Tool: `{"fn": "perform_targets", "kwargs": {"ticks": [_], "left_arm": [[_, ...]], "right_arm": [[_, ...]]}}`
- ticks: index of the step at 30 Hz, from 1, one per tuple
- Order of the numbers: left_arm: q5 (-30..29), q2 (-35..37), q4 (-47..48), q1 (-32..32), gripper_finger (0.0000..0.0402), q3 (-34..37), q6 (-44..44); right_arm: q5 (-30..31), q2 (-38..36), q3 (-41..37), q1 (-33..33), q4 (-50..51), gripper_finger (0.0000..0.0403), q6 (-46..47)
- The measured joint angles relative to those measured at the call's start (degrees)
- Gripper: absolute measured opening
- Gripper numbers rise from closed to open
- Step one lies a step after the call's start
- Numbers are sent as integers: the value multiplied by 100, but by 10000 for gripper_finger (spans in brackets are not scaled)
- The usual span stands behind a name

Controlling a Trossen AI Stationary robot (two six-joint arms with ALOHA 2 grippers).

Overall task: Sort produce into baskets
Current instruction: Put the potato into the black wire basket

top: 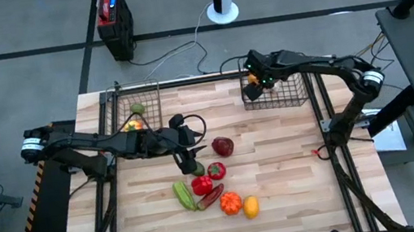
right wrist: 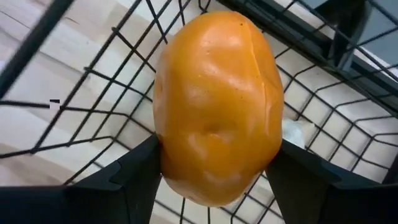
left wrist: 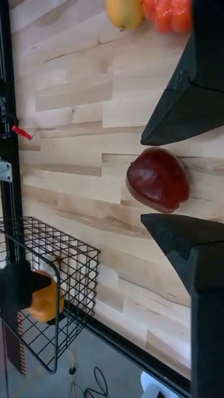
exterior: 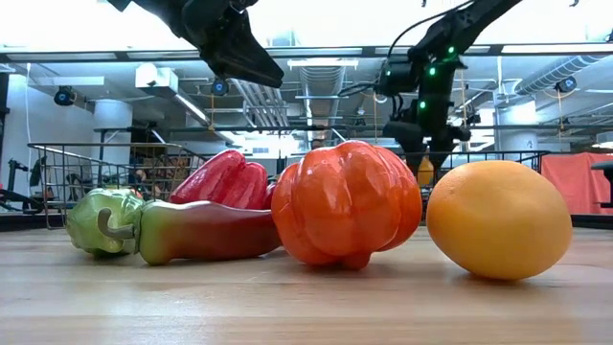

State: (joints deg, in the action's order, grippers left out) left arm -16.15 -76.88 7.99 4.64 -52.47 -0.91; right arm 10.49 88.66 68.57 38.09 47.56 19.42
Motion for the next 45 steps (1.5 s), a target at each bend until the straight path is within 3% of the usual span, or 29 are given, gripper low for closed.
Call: {"fn": "perform_targets", "kwargs": {"ticks": [13, 28, 39, 45], "left_arm": [[-13, 0, 194, 2, 174, 0, -7], [-292, 0, 185, 2, 174, 0, 13], [-297, 0, 185, 0, 174, 0, 13], [-290, 0, 200, 0, 174, 0, -81]], "right_arm": [[-45, 113, -258, 852, -45, 247, -444], [-63, 116, -672, 907, -517, 249, -601], [-62, 113, -650, 909, -549, 324, -618], [-62, -39, -648, 906, -545, 344, -612]]}}
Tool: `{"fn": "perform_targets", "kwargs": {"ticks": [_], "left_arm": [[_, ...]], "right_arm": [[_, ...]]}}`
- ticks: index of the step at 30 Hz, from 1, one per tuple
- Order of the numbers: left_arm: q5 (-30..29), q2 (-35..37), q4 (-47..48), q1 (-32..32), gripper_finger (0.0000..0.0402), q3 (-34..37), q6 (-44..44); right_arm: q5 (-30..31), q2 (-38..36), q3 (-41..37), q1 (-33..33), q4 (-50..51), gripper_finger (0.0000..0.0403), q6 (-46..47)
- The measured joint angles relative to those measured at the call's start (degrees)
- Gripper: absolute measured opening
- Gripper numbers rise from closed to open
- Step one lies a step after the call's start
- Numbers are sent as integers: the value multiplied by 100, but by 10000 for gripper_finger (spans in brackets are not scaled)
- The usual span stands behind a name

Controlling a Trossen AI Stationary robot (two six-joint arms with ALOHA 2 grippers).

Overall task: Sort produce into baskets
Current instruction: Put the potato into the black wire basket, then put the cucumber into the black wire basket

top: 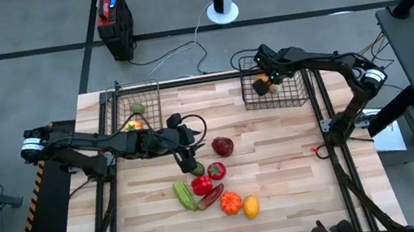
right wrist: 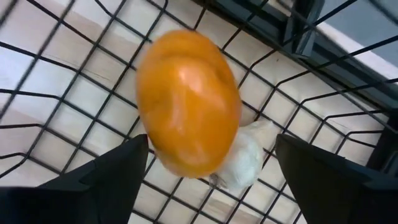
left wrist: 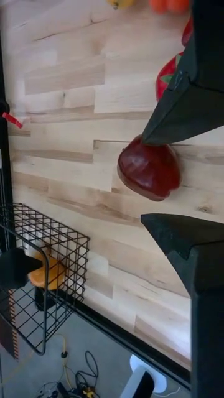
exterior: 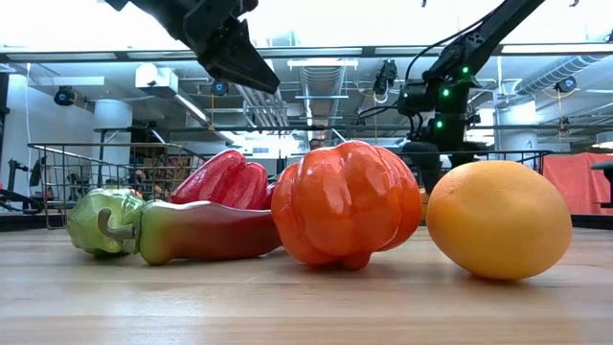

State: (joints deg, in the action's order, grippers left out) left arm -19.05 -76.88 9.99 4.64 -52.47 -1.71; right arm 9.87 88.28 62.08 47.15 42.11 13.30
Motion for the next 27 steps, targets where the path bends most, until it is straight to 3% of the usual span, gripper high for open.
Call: {"fn": "perform_targets", "kwargs": {"ticks": [11, 22, 27], "left_arm": [[13, 0, 677, 93, 174, 0, -576], [604, 0, 1008, 406, 174, 0, -693], [1113, 0, 1550, 507, 174, 0, -1001]], "right_arm": [[16, -1301, -9, -614, 82, 331, 409], [15, -2042, -143, -2747, 220, 327, 1050], [498, -2007, -233, -3652, 194, 327, 1446]]}}
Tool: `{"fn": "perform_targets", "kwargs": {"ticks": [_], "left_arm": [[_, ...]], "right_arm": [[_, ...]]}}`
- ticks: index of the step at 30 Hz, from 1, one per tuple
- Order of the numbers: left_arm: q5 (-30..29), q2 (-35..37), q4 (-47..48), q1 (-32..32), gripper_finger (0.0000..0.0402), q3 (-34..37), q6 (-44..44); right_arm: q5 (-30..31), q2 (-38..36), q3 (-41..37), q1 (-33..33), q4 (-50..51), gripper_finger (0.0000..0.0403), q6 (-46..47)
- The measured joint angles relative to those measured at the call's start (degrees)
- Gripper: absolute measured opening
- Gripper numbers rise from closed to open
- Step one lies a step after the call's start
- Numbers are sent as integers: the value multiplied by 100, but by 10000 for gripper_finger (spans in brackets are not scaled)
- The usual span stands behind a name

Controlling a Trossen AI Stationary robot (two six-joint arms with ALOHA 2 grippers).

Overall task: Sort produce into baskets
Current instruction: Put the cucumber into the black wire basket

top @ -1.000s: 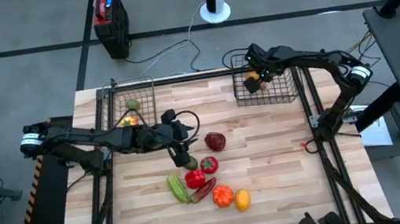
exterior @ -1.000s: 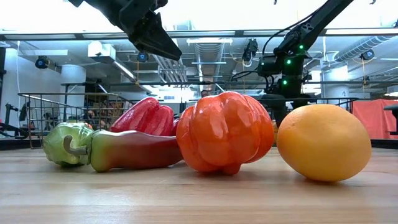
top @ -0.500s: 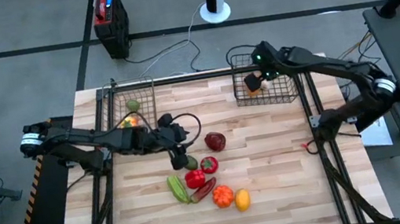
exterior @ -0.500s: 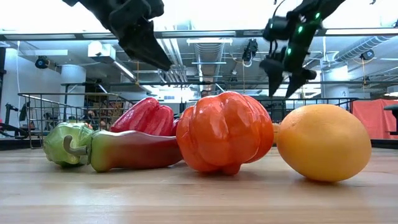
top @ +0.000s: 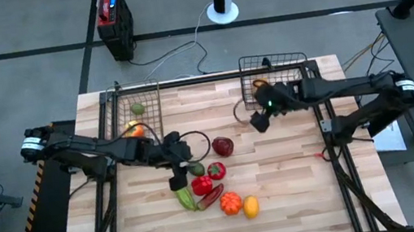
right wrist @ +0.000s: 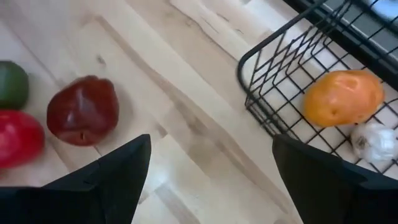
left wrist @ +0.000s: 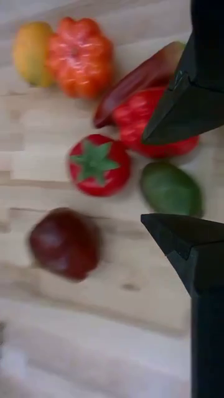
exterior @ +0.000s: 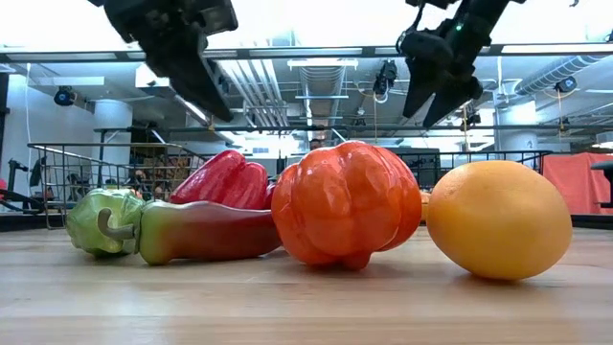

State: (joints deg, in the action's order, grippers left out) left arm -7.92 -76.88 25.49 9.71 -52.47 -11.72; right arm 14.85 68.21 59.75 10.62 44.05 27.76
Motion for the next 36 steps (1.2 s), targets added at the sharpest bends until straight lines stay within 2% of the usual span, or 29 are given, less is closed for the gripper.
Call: {"fn": "perform_targets", "kwargs": {"ticks": [4, 12, 21, 27, 32, 36], "left_arm": [[7, 0, 354, 82, 174, 0, -316], [26, 0, 626, 279, 174, 6, -438], [154, 0, 745, 1030, 180, 2, -519], [109, 0, 982, 1484, 227, 0, -524], [-249, -51, 1160, 1701, 285, 0, -378], [-69, -203, 1162, 1755, 312, -2, -220]], "right_arm": [[526, 4, -122, -575, 0, 327, 370], [1060, 4, -396, -1403, -28, 327, 1115], [1129, 4, -590, -1871, -451, 327, 1288], [1132, 4, -595, -1889, -600, 327, 1231], [1132, 4, -597, -1889, -603, 327, 1229], [1132, 4, -599, -1889, -603, 327, 1227]]}}
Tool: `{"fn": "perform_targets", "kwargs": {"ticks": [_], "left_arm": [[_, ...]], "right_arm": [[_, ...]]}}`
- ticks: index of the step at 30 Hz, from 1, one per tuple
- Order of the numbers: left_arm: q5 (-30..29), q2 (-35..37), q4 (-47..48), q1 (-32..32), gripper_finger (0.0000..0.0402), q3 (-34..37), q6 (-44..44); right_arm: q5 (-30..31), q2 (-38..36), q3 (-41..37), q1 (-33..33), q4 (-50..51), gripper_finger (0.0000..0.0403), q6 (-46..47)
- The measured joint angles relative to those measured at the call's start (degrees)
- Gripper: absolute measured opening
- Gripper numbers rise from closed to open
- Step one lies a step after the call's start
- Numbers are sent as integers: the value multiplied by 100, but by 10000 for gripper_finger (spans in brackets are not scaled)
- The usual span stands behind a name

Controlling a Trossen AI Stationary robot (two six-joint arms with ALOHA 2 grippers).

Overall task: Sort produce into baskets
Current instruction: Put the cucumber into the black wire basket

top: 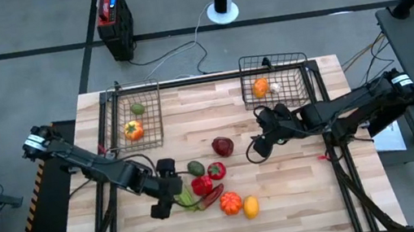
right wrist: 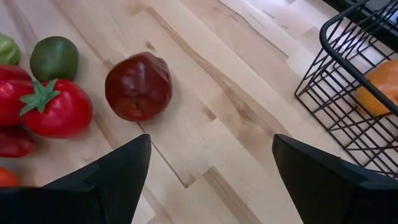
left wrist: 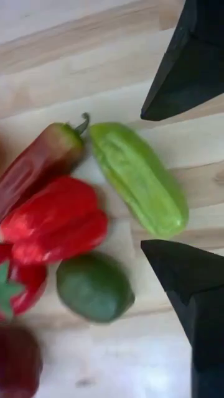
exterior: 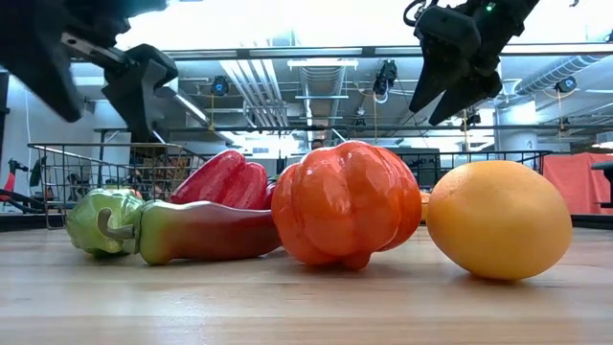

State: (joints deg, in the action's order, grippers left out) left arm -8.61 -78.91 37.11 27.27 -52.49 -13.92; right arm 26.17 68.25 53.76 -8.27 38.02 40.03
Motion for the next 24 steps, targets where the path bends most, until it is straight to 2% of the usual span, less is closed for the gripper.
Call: {"fn": "perform_targets", "kwargs": {"ticks": [9, 15, 24], "left_arm": [[162, -720, -158, 258, 307, -58, 513], [-243, -1285, 91, 254, 307, -450, 933], [-245, -1837, 506, 256, 307, -750, 1510]], "right_arm": [[2, 0, -23, 2, -2, 327, -42], [2, 0, -83, 2, 4, 327, -42], [7, 0, -137, 2, 6, 327, -30]]}}
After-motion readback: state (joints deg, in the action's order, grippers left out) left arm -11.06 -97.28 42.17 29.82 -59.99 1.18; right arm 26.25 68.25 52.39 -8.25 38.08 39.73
